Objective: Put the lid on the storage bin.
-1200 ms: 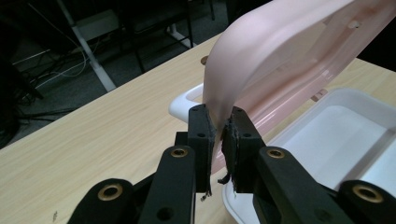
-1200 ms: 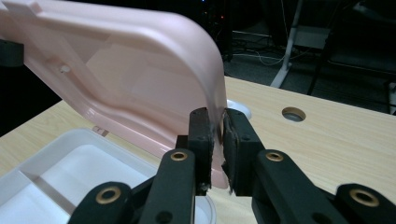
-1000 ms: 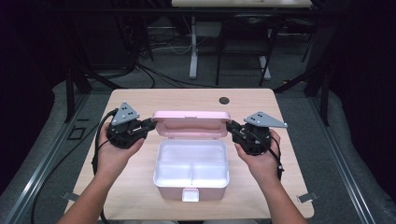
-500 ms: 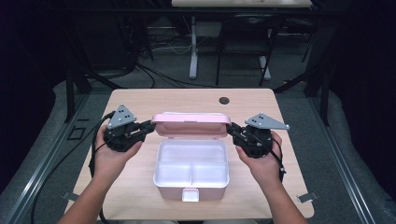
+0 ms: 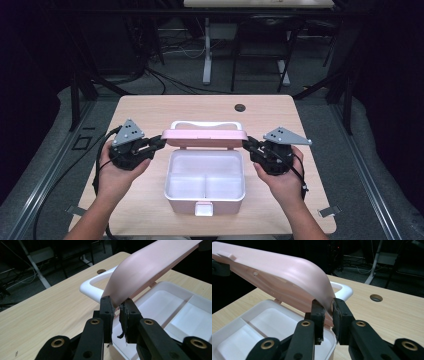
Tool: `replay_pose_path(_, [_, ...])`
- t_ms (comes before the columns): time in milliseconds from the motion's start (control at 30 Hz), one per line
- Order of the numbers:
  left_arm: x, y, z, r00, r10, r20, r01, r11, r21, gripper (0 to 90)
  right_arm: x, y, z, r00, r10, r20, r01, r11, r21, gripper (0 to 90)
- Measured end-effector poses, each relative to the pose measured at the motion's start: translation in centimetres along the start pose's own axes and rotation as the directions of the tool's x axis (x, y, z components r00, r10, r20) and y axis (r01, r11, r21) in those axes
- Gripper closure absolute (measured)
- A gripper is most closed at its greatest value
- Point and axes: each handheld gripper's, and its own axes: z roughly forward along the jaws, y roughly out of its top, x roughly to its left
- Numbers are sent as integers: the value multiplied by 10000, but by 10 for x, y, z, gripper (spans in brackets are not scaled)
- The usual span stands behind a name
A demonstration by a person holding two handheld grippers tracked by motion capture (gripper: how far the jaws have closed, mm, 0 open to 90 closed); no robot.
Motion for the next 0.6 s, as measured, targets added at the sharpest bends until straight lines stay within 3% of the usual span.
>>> replay_pose_path(600, [-15,-23,-10,9994,202,282,-203,9998,24,790,10,-27,-13,9995,-306,-126,304,9995,-114,772])
